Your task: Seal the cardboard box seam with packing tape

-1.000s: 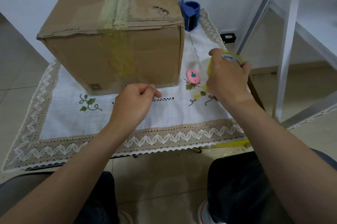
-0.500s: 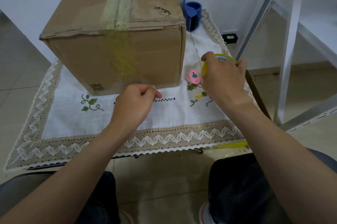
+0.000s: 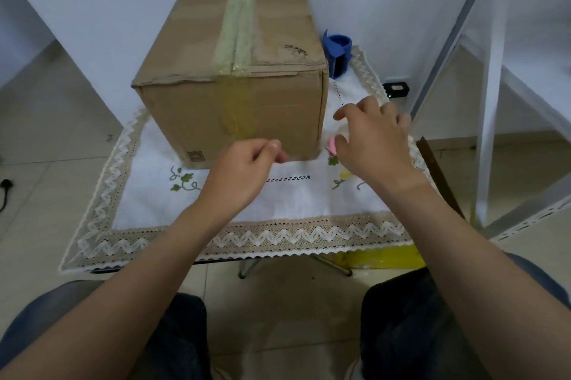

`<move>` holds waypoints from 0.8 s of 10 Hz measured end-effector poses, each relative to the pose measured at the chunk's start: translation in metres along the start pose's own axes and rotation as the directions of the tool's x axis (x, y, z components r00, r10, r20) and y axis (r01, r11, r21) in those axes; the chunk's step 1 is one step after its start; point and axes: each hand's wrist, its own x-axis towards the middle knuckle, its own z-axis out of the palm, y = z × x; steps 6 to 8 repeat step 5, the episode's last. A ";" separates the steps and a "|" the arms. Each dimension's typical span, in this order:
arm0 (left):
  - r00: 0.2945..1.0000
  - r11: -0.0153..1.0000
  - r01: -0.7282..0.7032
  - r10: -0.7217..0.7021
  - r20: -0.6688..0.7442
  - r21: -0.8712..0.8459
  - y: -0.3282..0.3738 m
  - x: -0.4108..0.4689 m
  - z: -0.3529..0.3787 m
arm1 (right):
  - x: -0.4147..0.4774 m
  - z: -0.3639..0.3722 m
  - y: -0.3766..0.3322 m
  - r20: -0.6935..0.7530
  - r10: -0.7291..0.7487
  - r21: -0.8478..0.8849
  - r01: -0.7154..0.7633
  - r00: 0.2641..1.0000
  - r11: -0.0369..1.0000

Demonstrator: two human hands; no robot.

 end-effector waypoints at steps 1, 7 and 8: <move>0.990 0.992 -0.127 0.126 -0.057 -0.022 0.028 0.000 -0.025 | 0.003 -0.029 -0.022 0.024 -0.023 0.152 0.019 0.999 0.988; 0.879 0.909 -0.416 0.404 -0.253 0.004 0.136 -0.036 -0.156 | -0.006 -0.215 -0.043 -0.175 -0.128 0.551 0.205 0.976 0.809; 0.879 0.909 -0.416 0.404 -0.253 0.004 0.136 -0.036 -0.156 | -0.006 -0.215 -0.043 -0.175 -0.128 0.551 0.205 0.976 0.809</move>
